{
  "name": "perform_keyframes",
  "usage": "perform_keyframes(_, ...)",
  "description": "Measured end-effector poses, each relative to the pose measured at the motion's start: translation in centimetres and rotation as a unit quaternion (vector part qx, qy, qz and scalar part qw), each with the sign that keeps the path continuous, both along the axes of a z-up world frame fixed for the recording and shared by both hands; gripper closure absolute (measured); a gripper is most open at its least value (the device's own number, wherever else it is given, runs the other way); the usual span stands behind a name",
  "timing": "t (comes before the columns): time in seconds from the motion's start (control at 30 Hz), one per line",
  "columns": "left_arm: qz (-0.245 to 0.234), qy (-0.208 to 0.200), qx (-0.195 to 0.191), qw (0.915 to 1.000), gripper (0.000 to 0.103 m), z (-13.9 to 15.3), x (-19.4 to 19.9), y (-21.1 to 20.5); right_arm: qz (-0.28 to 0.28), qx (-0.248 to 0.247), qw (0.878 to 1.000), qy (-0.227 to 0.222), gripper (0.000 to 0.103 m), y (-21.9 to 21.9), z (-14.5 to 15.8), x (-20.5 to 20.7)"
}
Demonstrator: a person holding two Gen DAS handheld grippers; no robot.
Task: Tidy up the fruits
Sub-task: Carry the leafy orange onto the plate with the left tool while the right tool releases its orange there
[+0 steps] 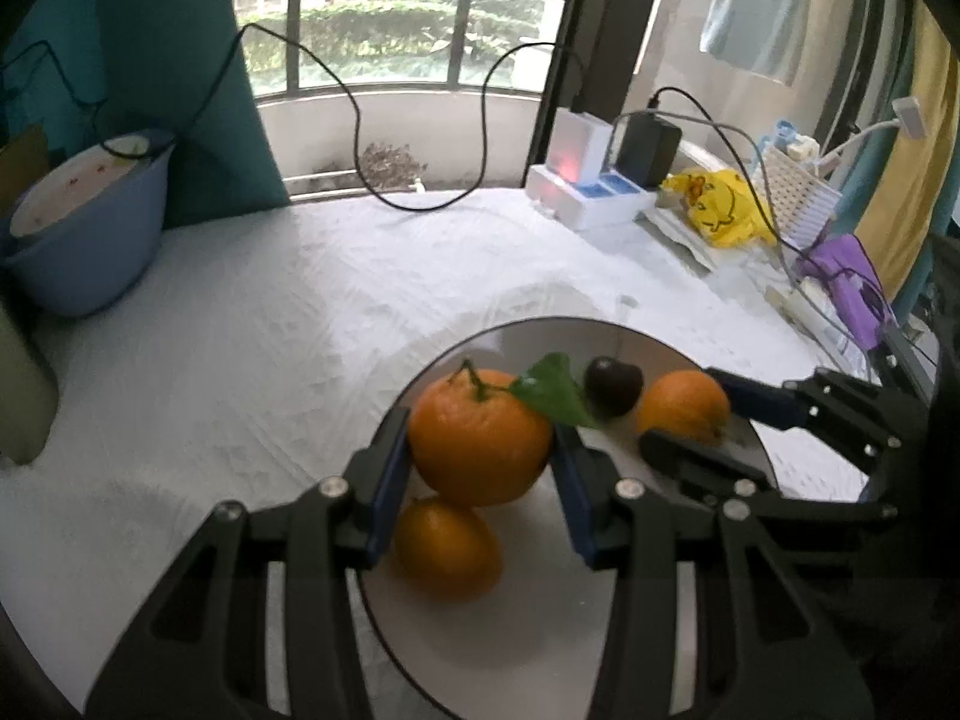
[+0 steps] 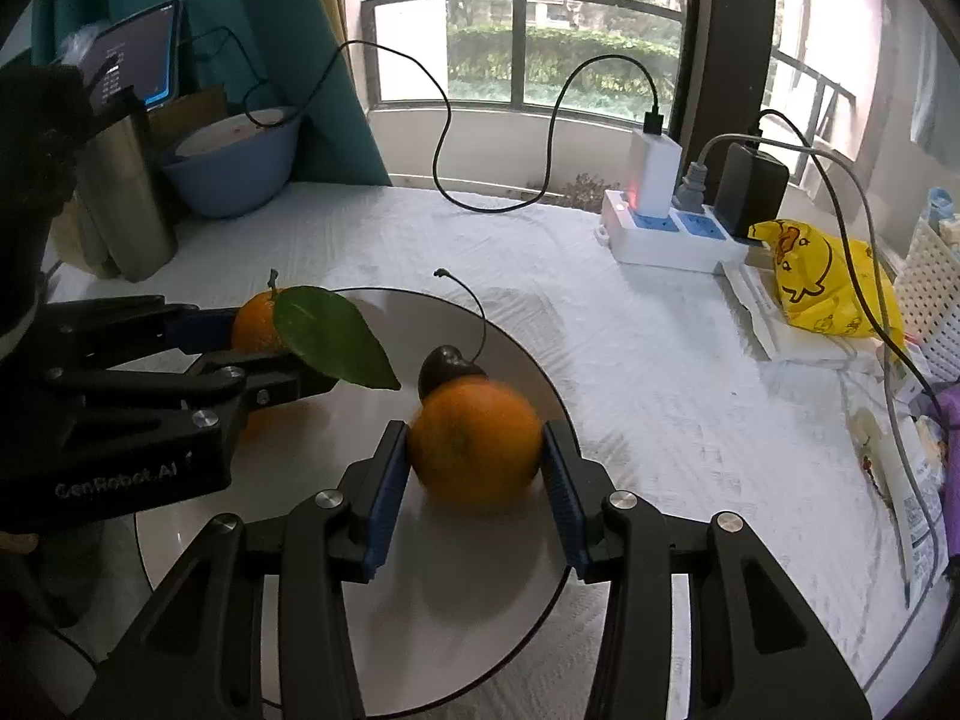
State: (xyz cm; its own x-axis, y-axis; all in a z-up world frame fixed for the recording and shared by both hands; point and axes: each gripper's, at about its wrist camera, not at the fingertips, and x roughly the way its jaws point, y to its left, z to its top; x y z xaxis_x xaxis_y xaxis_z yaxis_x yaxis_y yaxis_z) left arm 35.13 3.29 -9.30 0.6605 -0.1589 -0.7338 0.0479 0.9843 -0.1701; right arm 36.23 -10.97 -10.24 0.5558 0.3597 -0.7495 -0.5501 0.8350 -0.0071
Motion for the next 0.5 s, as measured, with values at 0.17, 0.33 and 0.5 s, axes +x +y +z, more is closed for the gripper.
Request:
perform_keyframes(0.17, 0.003, -0.016, 0.001, 0.9999, 0.055, 1.1, -0.8, 0.0, -0.009, 0.008, 1.0, -0.014, 0.053, -0.5, 0.8, -0.3)
perform_keyframes(0.33, 0.004, -0.032, 0.002, 0.9995, 0.055, 2.6, -2.1, -0.2, -0.013, 0.012, 1.0, -0.023, 0.053, -1.1, 1.9, -1.2)
perform_keyframes(0.5, 0.003, -0.047, 0.002, 0.9989, 0.055, 4.1, -3.9, -0.5, -0.018, 0.022, 0.999, -0.031, 0.053, -1.9, 3.2, -2.6)
